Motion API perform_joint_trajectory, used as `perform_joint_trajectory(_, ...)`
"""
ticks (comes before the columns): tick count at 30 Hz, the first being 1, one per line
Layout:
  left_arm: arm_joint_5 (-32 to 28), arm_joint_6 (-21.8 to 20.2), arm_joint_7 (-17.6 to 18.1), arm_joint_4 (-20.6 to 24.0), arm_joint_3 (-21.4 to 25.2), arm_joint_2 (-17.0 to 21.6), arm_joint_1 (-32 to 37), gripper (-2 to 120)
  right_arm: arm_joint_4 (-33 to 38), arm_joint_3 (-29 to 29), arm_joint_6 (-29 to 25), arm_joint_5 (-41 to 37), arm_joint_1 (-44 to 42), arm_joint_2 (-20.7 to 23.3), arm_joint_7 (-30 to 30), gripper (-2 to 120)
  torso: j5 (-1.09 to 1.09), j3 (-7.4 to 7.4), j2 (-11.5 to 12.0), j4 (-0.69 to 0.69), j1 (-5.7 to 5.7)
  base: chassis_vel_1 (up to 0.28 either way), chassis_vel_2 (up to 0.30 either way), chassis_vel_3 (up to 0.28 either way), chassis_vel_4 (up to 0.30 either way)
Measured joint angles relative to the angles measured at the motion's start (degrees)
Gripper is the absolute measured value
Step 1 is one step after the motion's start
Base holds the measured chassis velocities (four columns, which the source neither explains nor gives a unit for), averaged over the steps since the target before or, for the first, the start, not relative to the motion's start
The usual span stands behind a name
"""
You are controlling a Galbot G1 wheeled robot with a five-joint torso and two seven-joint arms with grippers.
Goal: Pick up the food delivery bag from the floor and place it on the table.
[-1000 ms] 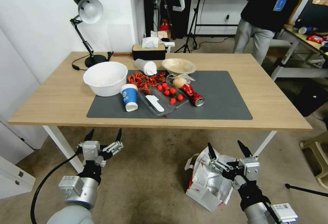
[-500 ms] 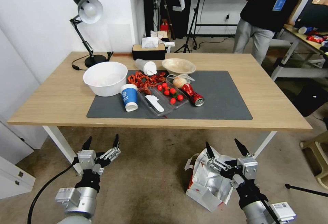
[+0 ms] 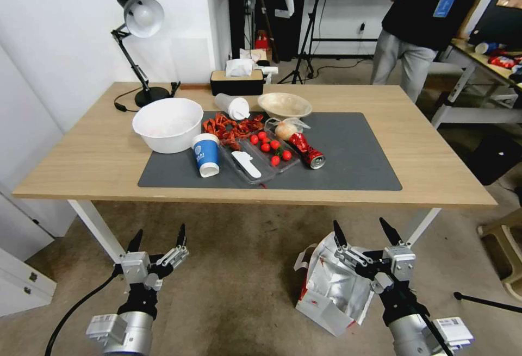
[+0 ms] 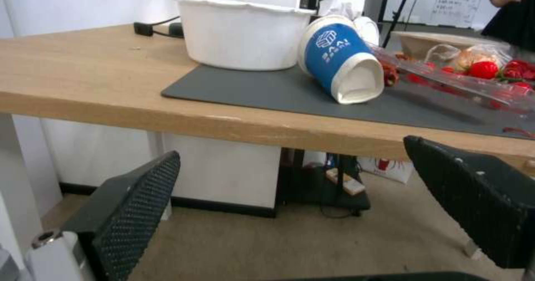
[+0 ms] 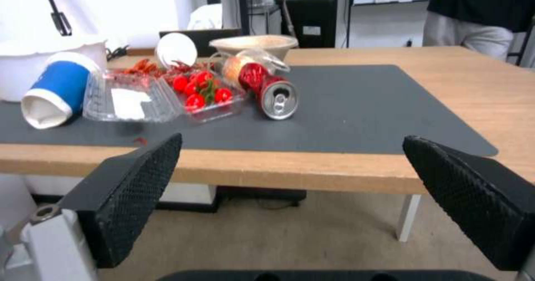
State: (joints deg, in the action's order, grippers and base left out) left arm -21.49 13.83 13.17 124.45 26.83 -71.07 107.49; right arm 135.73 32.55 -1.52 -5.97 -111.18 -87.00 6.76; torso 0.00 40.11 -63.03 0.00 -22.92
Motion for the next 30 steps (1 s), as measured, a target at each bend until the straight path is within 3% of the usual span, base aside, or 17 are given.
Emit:
perform_joint_trajectory(10, -0.34, 1.76, 0.86, -0.6, 0.07, -0.41, -0.18, 100, -1.74, 0.75, 0.41, -3.11, 1.18, 1.84, 0.75, 100, 0.01, -0.16, 0.31, 0.0, 0.14, 0.0, 0.0, 0.0, 0.0)
perform_joint_trajectory(15, 1.26, 4.16, 0.21, -1.76, 0.07, -0.86, -0.18, 100, -2.18, 0.53, 0.27, -2.86, 1.48, 1.73, 0.58, 100, 0.0, -0.94, 1.72, 0.0, 0.78, 0.0, 0.0, 0.0, 0.0)
perform_joint_trajectory(30, 1.56, 5.1, -1.26, -2.98, 0.23, -1.06, -0.67, 100, -2.67, 0.62, 0.25, -2.69, 1.8, 2.26, 0.36, 100, 0.0, -3.5, 6.29, 0.0, 2.77, 0.0, 0.0, 0.0, 0.0)
